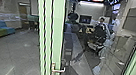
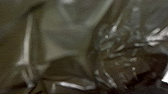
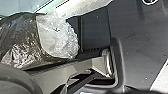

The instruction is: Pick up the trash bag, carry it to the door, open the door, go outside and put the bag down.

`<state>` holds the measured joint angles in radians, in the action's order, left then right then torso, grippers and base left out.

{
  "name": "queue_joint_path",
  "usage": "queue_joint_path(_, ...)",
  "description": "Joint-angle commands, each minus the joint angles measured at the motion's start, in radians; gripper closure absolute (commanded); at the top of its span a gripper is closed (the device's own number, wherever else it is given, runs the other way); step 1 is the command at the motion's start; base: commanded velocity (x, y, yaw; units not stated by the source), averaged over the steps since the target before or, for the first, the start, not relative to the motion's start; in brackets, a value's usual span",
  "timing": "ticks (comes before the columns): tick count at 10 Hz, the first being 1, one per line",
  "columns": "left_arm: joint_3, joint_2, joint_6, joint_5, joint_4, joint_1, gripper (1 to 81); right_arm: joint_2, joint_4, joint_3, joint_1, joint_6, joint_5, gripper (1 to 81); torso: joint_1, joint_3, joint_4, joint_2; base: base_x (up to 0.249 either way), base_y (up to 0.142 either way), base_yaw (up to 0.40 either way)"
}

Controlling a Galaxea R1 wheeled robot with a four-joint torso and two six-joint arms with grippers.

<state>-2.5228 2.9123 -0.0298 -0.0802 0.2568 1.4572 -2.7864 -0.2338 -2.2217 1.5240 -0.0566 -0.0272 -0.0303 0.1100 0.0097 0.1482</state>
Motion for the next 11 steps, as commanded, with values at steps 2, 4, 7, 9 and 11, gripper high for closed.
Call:
queue_joint_path(2, 0.010, -0.008, -0.010, -0.062, -0.016, -0.059, 81.1, 0.071, -0.004, 0.136, -0.055, -0.002, -0.063, 1.0, 0.000, 0.000, 0.000, 0.000, 0.000, 0.000, 0.316)
queue_joint_path(4, 0.009, -0.005, -0.010, -0.062, -0.018, -0.059, 81.1, 0.063, -0.004, 0.136, -0.055, -0.002, -0.063, 1.0, 0.000, 0.000, 0.000, 0.000, 0.000, 0.000, 0.316)
queue_joint_path(7, 0.007, 0.001, -0.009, -0.062, -0.018, -0.059, 81.1, 0.065, -0.004, 0.120, -0.055, -0.002, -0.063, 1.0, 0.000, 0.000, 0.000, 0.000, 0.000, 0.000, 0.316)
queue_joint_path(9, 0.005, 0.001, -0.009, -0.062, -0.018, -0.059, 81.1, 0.063, -0.001, 0.120, -0.055, -0.002, -0.063, 1.0, 0.000, 0.000, 0.000, 0.000, 0.000, 0.000, 0.316)
queue_joint_path(11, 0.005, 0.001, -0.007, -0.062, -0.016, -0.059, 81.1, 0.068, -0.002, 0.110, -0.055, -0.002, -0.063, 1.0, 0.000, 0.000, 0.000, 0.000, 0.000, 0.000, 0.316)
